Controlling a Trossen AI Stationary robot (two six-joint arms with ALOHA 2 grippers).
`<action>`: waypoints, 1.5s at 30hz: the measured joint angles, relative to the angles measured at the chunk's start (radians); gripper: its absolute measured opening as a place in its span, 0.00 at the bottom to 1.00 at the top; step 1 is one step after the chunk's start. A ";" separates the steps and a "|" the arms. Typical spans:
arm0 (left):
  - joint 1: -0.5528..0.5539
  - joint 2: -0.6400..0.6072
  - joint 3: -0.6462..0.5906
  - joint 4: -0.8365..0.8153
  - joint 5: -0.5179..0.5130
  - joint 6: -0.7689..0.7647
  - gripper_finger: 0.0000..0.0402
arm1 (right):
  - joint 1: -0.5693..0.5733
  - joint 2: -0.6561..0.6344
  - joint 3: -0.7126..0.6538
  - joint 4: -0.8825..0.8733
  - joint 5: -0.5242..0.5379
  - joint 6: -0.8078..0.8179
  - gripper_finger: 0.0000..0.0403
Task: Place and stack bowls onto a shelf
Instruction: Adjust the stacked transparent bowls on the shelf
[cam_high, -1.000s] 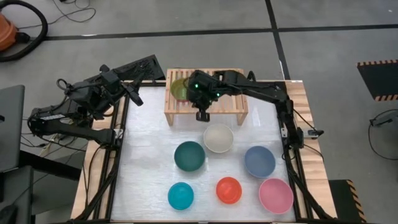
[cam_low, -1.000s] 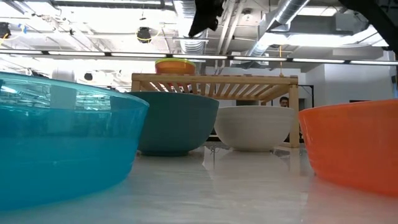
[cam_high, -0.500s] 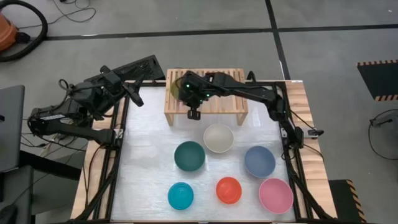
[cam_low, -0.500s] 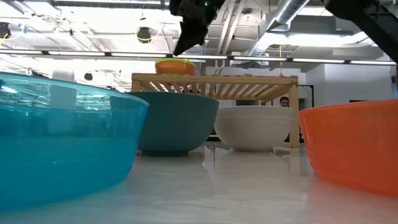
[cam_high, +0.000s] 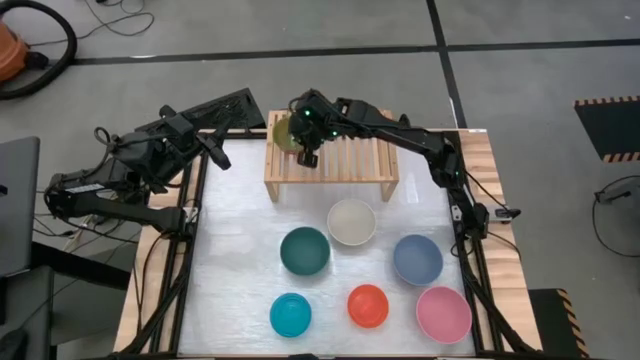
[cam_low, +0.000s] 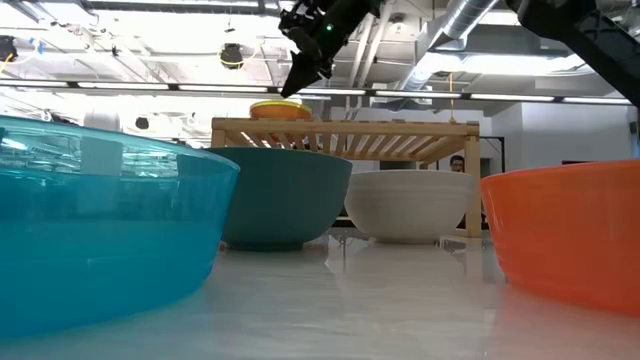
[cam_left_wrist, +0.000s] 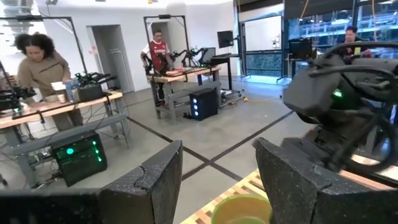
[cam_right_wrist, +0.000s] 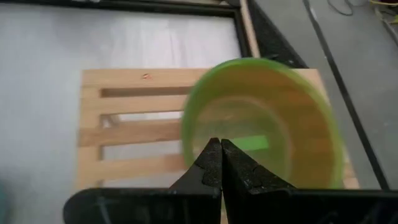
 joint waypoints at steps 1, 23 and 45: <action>0.000 0.000 0.000 0.000 0.000 0.000 0.48 | -0.003 0.000 0.000 0.005 0.001 0.000 0.05; 0.000 0.000 0.000 -0.008 0.000 0.005 0.48 | 0.040 0.062 0.003 -0.023 0.010 -0.090 0.05; 0.000 0.001 0.000 -0.008 -0.003 0.023 0.48 | 0.014 0.057 0.000 0.005 0.033 -0.086 0.05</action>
